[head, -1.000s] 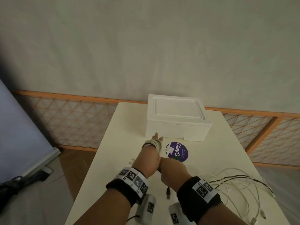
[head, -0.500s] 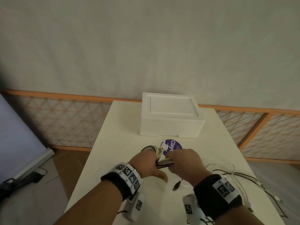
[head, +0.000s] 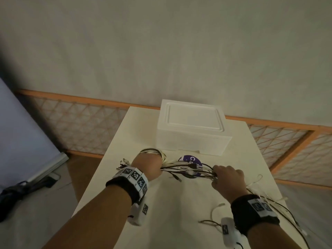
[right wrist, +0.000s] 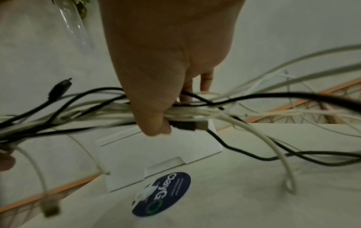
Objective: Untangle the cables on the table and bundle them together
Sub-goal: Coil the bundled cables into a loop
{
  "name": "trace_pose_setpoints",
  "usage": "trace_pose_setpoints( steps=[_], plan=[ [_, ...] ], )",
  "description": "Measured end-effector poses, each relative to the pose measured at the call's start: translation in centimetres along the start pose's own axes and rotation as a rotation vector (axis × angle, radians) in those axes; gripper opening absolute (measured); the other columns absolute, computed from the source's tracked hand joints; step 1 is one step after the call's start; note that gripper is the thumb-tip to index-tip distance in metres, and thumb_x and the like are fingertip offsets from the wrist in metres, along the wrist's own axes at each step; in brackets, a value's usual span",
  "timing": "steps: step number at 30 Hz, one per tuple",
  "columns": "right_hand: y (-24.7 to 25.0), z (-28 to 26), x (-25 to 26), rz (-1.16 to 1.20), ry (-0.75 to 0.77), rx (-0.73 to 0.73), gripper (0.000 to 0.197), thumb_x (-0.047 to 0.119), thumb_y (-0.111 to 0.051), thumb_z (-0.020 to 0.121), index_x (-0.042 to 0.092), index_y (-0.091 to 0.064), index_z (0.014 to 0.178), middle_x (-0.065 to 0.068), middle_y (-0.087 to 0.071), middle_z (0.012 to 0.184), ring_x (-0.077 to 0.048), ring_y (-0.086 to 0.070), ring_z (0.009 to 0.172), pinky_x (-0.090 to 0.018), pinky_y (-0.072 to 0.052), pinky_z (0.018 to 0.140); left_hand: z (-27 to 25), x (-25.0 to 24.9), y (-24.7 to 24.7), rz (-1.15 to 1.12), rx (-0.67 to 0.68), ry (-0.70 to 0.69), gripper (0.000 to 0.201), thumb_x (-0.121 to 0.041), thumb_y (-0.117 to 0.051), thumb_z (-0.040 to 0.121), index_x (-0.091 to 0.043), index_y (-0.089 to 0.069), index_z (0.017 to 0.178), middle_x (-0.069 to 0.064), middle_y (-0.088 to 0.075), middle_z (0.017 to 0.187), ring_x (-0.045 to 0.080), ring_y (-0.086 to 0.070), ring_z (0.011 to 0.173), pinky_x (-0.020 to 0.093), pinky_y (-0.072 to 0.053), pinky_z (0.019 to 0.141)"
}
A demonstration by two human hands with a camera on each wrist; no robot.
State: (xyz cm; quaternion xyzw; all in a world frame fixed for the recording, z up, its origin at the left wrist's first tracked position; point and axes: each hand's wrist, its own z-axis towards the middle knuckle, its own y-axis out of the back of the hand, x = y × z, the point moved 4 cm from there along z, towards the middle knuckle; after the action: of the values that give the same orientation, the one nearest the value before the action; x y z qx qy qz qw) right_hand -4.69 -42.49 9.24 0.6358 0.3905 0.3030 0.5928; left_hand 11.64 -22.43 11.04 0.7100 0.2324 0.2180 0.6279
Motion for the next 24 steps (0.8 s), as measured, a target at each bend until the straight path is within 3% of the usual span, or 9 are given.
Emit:
trace_pose_setpoints(
  steps=[4, 7, 10, 12, 13, 15, 16, 22, 24],
  plan=[
    [0.8, 0.3, 1.3, 0.122, 0.14, 0.125, 0.1, 0.056, -0.075, 0.062, 0.029, -0.024, 0.144, 0.004, -0.037, 0.14, -0.021, -0.036, 0.128, -0.044, -0.032, 0.107, -0.2, -0.4, -0.6, -0.01, 0.016, 0.059, 0.014, -0.022, -0.051, 0.081, -0.015, -0.061, 0.087, 0.004, -0.065, 0.087, 0.026, -0.062, 0.081, 0.031, -0.049, 0.07],
    [2.9, -0.8, 7.2, 0.258, 0.408, -0.021, 0.111, 0.057, -0.069, 0.065, 0.019, -0.011, 0.151, 0.0, -0.024, 0.152, -0.02, -0.019, 0.141, -0.043, -0.006, 0.119, -0.5, -1.4, -0.6, 0.004, -0.005, 0.027, 0.006, -0.018, -0.049, 0.079, -0.018, -0.055, 0.079, 0.001, -0.059, 0.079, 0.024, -0.057, 0.074, 0.032, -0.049, 0.067],
    [1.5, -0.7, 11.5, 0.195, 0.426, 0.006, 0.092, 0.048, -0.061, 0.075, 0.009, -0.02, 0.148, -0.007, -0.051, 0.135, -0.024, -0.042, 0.131, -0.044, -0.006, 0.118, -1.1, -3.2, -0.4, 0.027, -0.035, -0.033, 0.011, -0.017, -0.051, 0.079, -0.016, -0.058, 0.087, 0.003, -0.061, 0.083, 0.025, -0.06, 0.076, 0.031, -0.048, 0.066],
    [0.4, -0.3, 12.3, 0.175, 0.401, -0.109, 0.05, 0.03, -0.056, 0.082, 0.007, -0.048, 0.126, -0.008, -0.068, 0.102, -0.028, -0.063, 0.101, -0.044, -0.029, 0.113, -1.5, -3.6, -1.0, 0.039, -0.015, -0.039, 0.015, -0.016, -0.05, 0.08, -0.014, -0.06, 0.092, 0.005, -0.064, 0.085, 0.026, -0.062, 0.078, 0.029, -0.044, 0.064],
    [0.2, -0.3, 12.4, 0.181, 0.392, -0.141, 0.032, 0.025, -0.053, 0.085, 0.008, -0.055, 0.111, -0.009, -0.069, 0.09, -0.031, -0.065, 0.089, -0.042, -0.044, 0.099, -1.7, -3.6, -1.3, 0.035, -0.01, -0.038, 0.016, -0.016, -0.05, 0.079, -0.014, -0.06, 0.092, 0.006, -0.064, 0.085, 0.026, -0.062, 0.078, 0.03, -0.044, 0.065],
    [-0.2, -0.6, 12.7, 0.169, 0.392, -0.057, 0.022, 0.025, -0.045, 0.092, 0.011, -0.056, 0.106, -0.009, -0.067, 0.094, -0.032, -0.065, 0.086, -0.034, -0.048, 0.072, -1.9, -3.1, -2.0, 0.024, -0.009, -0.045, 0.017, -0.018, -0.051, 0.078, -0.014, -0.06, 0.091, 0.007, -0.065, 0.085, 0.028, -0.062, 0.078, 0.031, -0.047, 0.067],
    [-0.5, -0.8, 12.9, 0.153, 0.413, -0.015, 0.023, 0.026, -0.042, 0.095, 0.013, -0.054, 0.109, -0.007, -0.066, 0.099, -0.03, -0.064, 0.089, -0.032, -0.046, 0.068, -2.0, -3.0, -2.4, 0.013, -0.013, -0.054, 0.017, -0.018, -0.051, 0.078, -0.014, -0.06, 0.092, 0.008, -0.065, 0.086, 0.028, -0.062, 0.079, 0.031, -0.046, 0.069],
    [-0.6, -1.5, 13.8, 0.174, 0.556, 0.121, 0.027, 0.031, -0.045, 0.097, 0.015, -0.057, 0.115, -0.006, -0.063, 0.114, -0.027, -0.058, 0.105, -0.034, -0.043, 0.08, -2.0, -1.6, -5.0, -0.1, 0.043, -0.125, 0.01, -0.02, -0.047, 0.081, -0.02, -0.038, 0.086, 0.008, -0.055, 0.095, 0.026, -0.053, 0.089, 0.035, -0.043, 0.085],
    [-0.8, -1.8, 14.1, 0.169, 0.535, 0.153, 0.029, 0.034, -0.047, 0.096, 0.015, -0.056, 0.116, -0.006, -0.062, 0.115, -0.027, -0.057, 0.107, -0.036, -0.044, 0.085, -1.7, -1.6, -5.5, -0.12, 0.054, -0.147, 0.011, -0.018, -0.047, 0.08, -0.021, -0.037, 0.084, 0.009, -0.055, 0.093, 0.027, -0.052, 0.087, 0.036, -0.043, 0.084]
  ],
)
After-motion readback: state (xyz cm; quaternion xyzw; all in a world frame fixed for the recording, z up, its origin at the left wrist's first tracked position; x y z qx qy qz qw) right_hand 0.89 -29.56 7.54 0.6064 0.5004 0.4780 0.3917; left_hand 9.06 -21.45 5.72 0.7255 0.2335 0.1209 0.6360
